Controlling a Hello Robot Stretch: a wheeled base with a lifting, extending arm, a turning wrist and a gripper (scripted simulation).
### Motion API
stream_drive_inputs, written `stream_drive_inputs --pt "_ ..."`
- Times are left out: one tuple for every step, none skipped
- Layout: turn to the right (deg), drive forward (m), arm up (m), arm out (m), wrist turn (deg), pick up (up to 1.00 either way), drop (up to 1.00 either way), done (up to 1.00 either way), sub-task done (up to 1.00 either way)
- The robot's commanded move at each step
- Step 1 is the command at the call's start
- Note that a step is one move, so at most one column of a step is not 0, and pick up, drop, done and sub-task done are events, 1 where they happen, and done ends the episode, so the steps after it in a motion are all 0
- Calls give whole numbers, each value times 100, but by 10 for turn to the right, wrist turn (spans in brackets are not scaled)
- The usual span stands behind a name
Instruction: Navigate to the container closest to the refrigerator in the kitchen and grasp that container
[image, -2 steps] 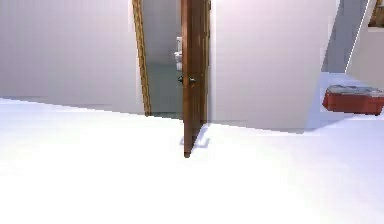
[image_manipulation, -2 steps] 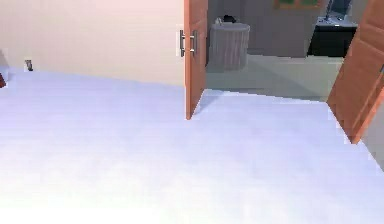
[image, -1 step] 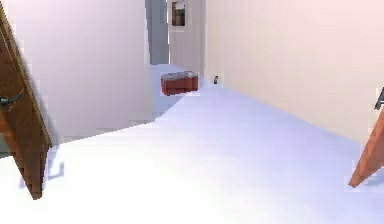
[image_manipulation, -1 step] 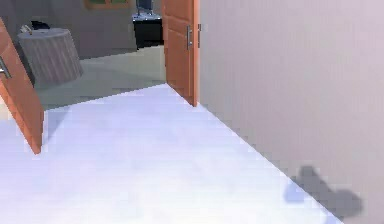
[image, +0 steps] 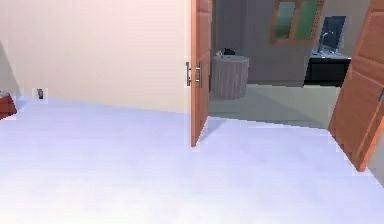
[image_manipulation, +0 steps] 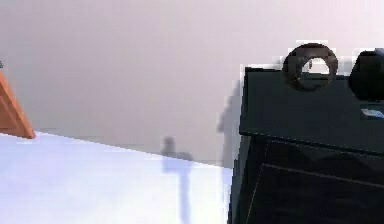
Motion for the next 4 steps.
stream_drive_inputs --pt "240 0 0 0 0 0 0 0 0" --pt "0 100 0 0 0 0 0 0 0" --pt "30 0 0 0 0 0 0 0 0" --pt "0 100 0 0 0 0 0 0 0"
